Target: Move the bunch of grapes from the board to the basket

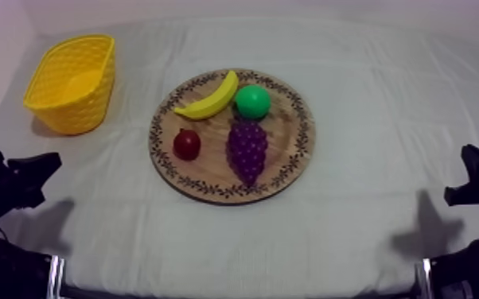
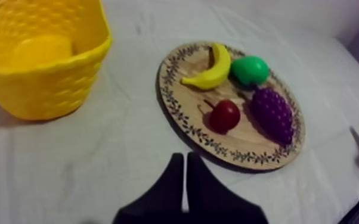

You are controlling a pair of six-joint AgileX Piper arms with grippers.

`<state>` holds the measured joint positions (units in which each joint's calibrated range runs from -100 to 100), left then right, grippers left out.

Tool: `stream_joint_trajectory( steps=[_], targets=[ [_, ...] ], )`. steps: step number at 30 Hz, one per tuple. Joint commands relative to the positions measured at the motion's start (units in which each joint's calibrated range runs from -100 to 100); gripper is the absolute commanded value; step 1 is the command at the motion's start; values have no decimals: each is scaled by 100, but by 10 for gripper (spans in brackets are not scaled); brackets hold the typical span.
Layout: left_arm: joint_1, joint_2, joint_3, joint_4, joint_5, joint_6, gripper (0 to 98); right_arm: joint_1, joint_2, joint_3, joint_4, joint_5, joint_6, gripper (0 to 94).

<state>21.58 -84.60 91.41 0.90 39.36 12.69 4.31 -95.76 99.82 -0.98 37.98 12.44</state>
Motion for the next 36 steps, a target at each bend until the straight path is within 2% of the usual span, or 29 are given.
stream_joint_trajectory(
  steps=[1, 9, 13, 17, 21, 29, 36],
  targets=[
    [11, 581, -594, 143, 259, -523, 0, -2, 0, -4, 3, 0, -1, 3],
    [73, 2157, -2330, 617, 1510, -939, 0, -2, 0, -4, 3, 0, -1, 3],
    [124, 2927, -3056, 851, 2008, -956, 0, -2, 0, -4, 3, 0, -1, 3],
    [252, 3692, -3721, 996, 2367, -782, 0, -2, 0, -4, 3, 0, -1, 3],
    [532, 4521, -4556, 938, 2730, -513, 0, -2, 0, -4, 3, 0, -1, 3],
    [1043, 6089, -6301, 629, 3489, 223, 0, -2, 0, -4, 3, 0, -1, 3],
    [1417, 7180, -7320, 576, 3794, 560, 0, -2, 0, -4, 3, 0, -1, 3]
  ],
)
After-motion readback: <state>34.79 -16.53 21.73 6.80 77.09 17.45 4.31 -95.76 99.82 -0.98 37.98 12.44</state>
